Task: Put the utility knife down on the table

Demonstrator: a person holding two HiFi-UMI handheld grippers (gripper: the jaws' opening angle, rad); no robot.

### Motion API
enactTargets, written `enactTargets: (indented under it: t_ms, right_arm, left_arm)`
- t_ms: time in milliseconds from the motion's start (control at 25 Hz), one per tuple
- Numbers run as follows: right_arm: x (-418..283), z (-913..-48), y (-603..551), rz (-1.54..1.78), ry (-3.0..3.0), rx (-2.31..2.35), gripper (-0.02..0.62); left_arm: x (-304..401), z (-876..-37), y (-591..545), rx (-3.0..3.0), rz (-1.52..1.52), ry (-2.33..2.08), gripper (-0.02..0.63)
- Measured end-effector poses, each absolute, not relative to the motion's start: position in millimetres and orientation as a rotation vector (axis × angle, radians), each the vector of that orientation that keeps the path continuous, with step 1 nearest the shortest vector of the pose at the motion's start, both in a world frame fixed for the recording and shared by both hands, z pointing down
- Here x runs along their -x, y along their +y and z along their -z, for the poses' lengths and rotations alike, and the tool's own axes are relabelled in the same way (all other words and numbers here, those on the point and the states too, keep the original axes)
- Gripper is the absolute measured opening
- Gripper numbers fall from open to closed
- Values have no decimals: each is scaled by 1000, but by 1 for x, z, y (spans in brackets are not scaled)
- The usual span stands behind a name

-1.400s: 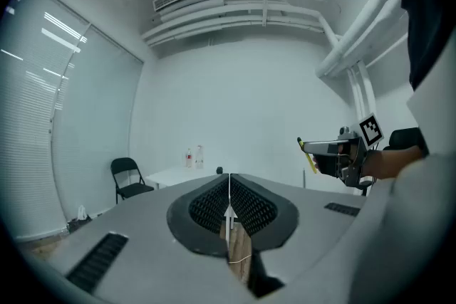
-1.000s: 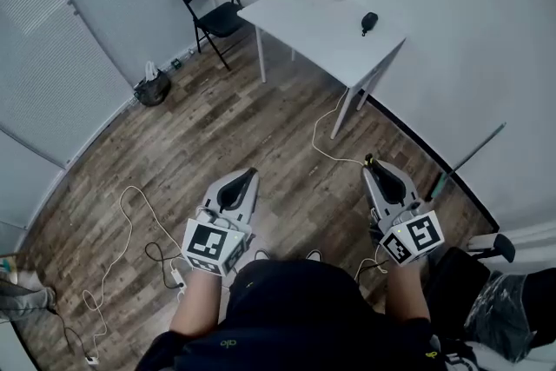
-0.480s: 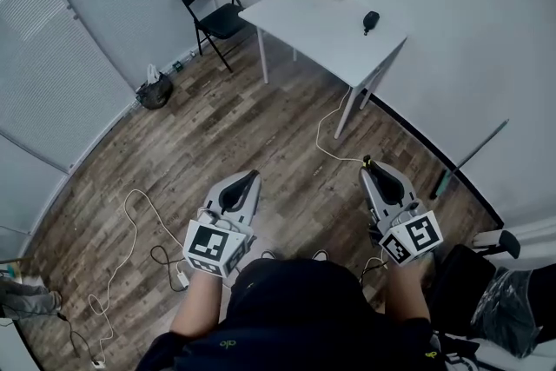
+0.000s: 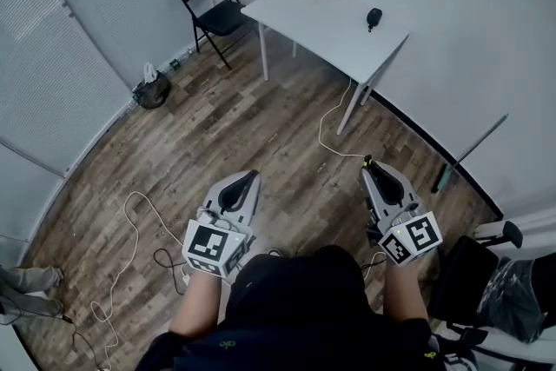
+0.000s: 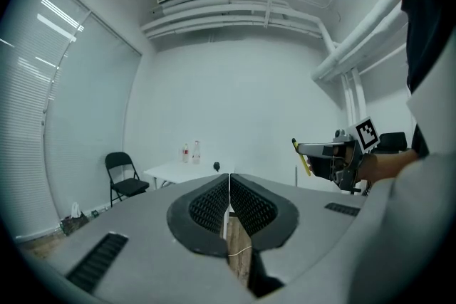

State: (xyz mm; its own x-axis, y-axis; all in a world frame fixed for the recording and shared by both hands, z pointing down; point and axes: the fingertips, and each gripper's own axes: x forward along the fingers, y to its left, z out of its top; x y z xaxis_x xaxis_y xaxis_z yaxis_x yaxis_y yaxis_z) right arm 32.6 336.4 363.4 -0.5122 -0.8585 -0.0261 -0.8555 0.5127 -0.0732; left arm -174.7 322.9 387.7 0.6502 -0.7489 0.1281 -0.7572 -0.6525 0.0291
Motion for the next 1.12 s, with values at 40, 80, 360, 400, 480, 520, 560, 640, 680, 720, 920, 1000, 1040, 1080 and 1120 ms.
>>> enactTargets:
  t_ms: [40,80,360,400,480,520,560,640,680,720,920,1000,1040,1080,1120]
  right_arm:
    - [-27,-366,337,83,2682,1528,75]
    - [-22,-369,338,89,2684,1537,75]
    - [-8,-373,323,91,2733,1535,75]
    - [-10,-374,315,102,2731,1536,75]
    - [-9,-379,297,133,2733,1532,75]
    - [-6,-381,287,143,2738,1524,75]
    - [-4,-383,277,148,2743,1513,75]
    - [-3,-384,254,149,2751,1486,75]
    - [-5,-385,241,149,2755,1474,75]
    - [-8,-386,227,149,2759,1465,75]
    - [-34,-380,158,147,2763,1449,75]
    - [-47,-376,133,145,2763,1445,75]
    - [-53,-375,121,146,2764,1443,75]
    - [-59,-375,110,148,2764,1440,75]
    - [-64,-376,100,151,2765,1437,75]
  left_arm:
    - [179,-390,323,-2783,-159,-1260,23]
    - [184,-393,324,-2784,-159,-1251,23]
    - [201,-394,306,-2792,-101,-1307,23]
    - [199,-397,300,-2797,-123,-1304,23]
    - [198,-405,286,-2793,-172,-1288,23]
    - [199,-409,279,-2786,-188,-1283,23]
    - [201,-411,271,-2778,-199,-1284,23]
    - [201,-413,252,-2764,-216,-1304,23]
    - [199,-413,240,-2759,-220,-1315,23]
    - [196,-412,228,-2753,-220,-1324,23]
    - [177,-405,168,-2739,-218,-1346,23]
    - [168,-401,146,-2737,-216,-1360,23]
    - [163,-399,135,-2733,-215,-1365,23]
    - [158,-399,125,-2728,-215,-1369,23]
    - [153,-400,115,-2722,-217,-1371,23]
